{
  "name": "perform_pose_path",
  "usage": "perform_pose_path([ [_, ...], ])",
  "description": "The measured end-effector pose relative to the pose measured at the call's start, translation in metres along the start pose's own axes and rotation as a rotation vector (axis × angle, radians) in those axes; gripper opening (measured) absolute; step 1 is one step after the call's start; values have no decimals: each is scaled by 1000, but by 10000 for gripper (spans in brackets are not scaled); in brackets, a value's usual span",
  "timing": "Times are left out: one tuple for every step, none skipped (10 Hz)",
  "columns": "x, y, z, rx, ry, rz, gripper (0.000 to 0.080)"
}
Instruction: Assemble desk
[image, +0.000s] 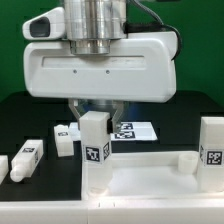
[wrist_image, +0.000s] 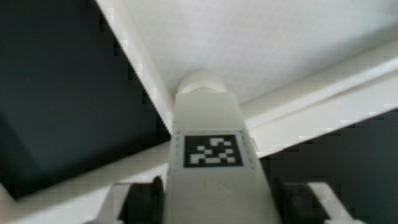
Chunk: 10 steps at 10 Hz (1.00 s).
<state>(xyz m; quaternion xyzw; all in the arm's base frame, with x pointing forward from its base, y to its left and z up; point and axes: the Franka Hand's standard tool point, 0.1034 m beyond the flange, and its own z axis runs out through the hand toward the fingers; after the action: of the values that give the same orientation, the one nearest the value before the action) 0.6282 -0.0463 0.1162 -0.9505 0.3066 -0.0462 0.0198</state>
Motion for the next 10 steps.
perform_pose_path([
  [0,0,0,4,4,179,284],
  [0,0,1,23,-5,405,284],
  [-2,1,1,52,-22,589,284],
  [-1,4,1,88,-39,708,285],
  [-1,3,1,92,-45,829,285],
  [-5,-2,2,87,-52,901,285],
  [-8,-7,2,85,-58,926,285],
  [-7,-6,2,85,-57,918,285],
  [-7,-5,2,84,-54,860,285],
  [-9,-5,2,69,-57,702,464],
])
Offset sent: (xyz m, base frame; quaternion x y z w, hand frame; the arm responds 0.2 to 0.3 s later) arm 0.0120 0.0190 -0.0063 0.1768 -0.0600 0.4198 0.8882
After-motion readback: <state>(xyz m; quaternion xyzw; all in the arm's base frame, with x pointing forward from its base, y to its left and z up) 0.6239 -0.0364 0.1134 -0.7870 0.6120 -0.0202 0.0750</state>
